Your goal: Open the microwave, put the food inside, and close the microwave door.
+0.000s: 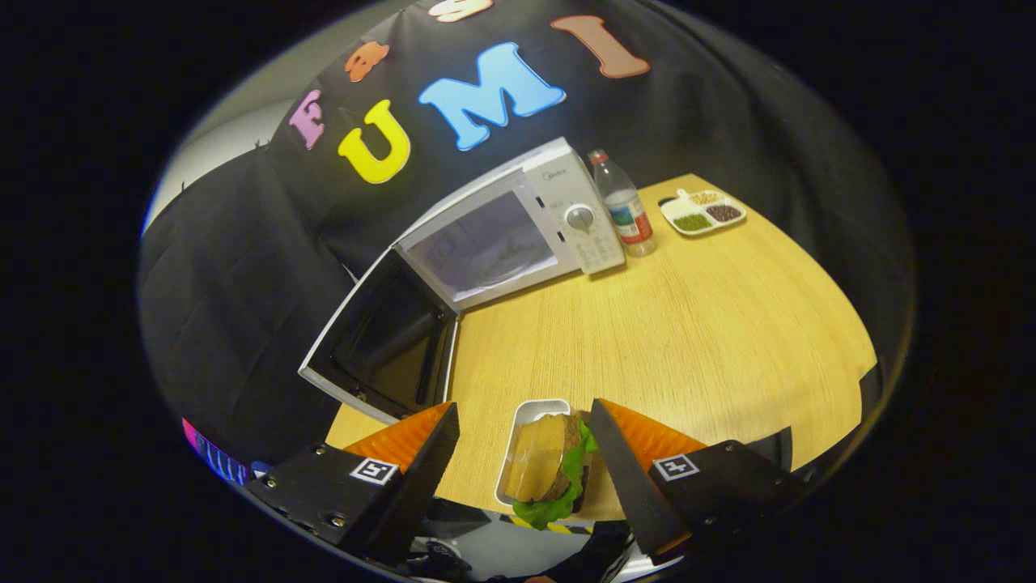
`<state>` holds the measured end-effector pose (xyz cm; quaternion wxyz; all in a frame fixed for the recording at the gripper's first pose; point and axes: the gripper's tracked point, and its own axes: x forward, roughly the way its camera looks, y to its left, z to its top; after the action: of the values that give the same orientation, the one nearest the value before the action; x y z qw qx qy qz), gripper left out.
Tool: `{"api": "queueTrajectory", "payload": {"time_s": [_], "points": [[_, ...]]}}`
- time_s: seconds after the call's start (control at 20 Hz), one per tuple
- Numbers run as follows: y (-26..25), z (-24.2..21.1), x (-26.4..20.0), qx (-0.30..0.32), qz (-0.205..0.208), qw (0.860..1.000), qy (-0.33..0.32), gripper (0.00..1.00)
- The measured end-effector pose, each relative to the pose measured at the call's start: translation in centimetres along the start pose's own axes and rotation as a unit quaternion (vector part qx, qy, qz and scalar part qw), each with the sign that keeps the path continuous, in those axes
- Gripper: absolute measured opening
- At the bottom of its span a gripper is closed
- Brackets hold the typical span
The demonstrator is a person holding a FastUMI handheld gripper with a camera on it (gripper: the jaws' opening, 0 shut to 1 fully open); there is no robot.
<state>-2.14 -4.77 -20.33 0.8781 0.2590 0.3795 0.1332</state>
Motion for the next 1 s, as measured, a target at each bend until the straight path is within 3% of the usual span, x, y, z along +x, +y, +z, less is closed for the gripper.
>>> {"api": "queueTrajectory", "payload": {"time_s": [0.45,0.5,0.55,0.65,0.75,0.85,0.9,1.0], "points": [[-2.7,-5.0,2.3,0.111,0.010,0.987,0.115,0.99],[-2.6,-5.0,2.2,0.120,0.014,0.985,0.120,0.81],[-2.3,-5.2,2.5,0.127,0.020,0.983,0.129,0.72],[-2.2,-5.0,2.3,0.125,0.022,0.981,0.144,0.72],[-2.4,-4.7,2.4,0.134,0.020,0.981,0.142,0.34],[-2.3,-4.7,2.3,0.129,0.016,0.981,0.141,0.36],[-2.0,-4.4,2.1,0.122,0.017,0.983,0.136,0.25],[-1.3,-3.4,1.8,0.109,0.020,0.986,0.121,0.25]]}}
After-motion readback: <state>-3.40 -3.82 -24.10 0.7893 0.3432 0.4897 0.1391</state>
